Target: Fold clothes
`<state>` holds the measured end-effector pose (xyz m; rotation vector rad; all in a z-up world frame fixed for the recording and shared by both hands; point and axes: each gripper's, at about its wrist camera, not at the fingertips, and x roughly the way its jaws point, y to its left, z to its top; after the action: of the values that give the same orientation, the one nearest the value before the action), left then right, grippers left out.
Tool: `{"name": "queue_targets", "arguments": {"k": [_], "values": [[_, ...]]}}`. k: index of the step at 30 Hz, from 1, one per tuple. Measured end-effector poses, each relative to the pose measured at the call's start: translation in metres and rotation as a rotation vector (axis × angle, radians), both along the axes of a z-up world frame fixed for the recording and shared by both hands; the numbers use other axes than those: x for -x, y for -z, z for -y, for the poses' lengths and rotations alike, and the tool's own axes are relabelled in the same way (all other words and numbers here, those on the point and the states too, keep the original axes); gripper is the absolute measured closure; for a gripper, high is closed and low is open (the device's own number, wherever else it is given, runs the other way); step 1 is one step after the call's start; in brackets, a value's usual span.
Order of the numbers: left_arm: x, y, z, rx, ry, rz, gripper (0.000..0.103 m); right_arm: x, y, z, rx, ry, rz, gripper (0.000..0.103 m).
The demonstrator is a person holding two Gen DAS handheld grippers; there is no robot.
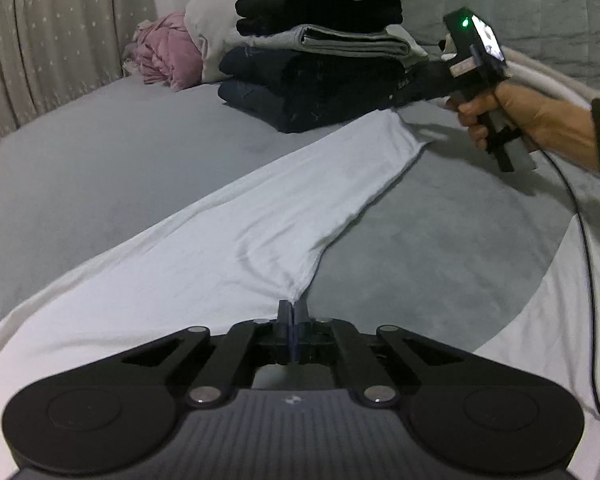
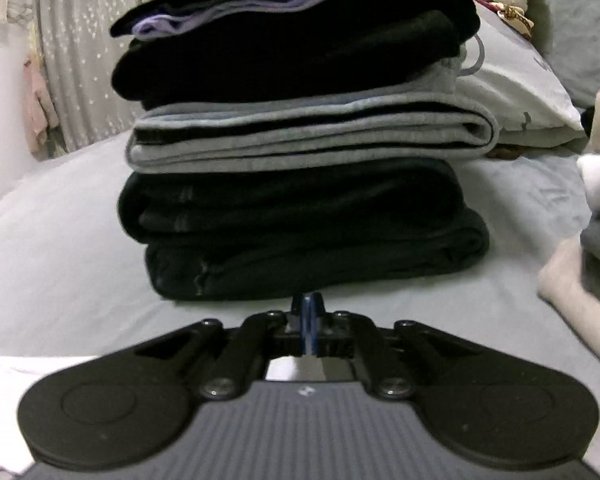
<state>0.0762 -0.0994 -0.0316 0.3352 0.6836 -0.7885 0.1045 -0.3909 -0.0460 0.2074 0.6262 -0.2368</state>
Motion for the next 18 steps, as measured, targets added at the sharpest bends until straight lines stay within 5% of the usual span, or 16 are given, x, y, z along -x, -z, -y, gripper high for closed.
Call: {"name": "queue_targets", "arguments": {"k": [1,3,5,6,7,9,13,18], "values": [[-0.002,0.002,0.0,0.0,0.0,-0.01,0.101,-0.004,0.005,0.0,-0.001,-0.003,-0.029,0.1],[-0.004,0.003,0.001,0.004,-0.002,-0.03,0.097,-0.007,0.011,0.002,-0.016,-0.009,-0.062,0.097],[-0.005,0.0,0.0,0.025,-0.014,-0.042,0.069,-0.005,0.008,0.006,-0.043,0.0,-0.061,0.087],[-0.005,-0.003,-0.002,0.045,-0.023,-0.038,0.051,-0.003,0.004,0.009,-0.066,0.009,-0.058,0.067],[-0.003,-0.005,-0.002,0.053,-0.025,-0.026,0.051,0.001,-0.003,0.014,-0.089,0.027,-0.05,0.054],[0.001,-0.008,0.0,0.035,-0.022,0.003,0.051,0.012,-0.015,0.021,-0.12,0.055,-0.053,0.054],[0.01,-0.005,0.008,-0.012,0.013,0.021,0.057,0.037,-0.026,0.029,-0.243,0.101,-0.183,0.057],[0.014,0.002,0.014,-0.043,0.003,0.04,0.057,0.059,-0.018,0.029,-0.446,0.125,-0.222,0.07]]}}
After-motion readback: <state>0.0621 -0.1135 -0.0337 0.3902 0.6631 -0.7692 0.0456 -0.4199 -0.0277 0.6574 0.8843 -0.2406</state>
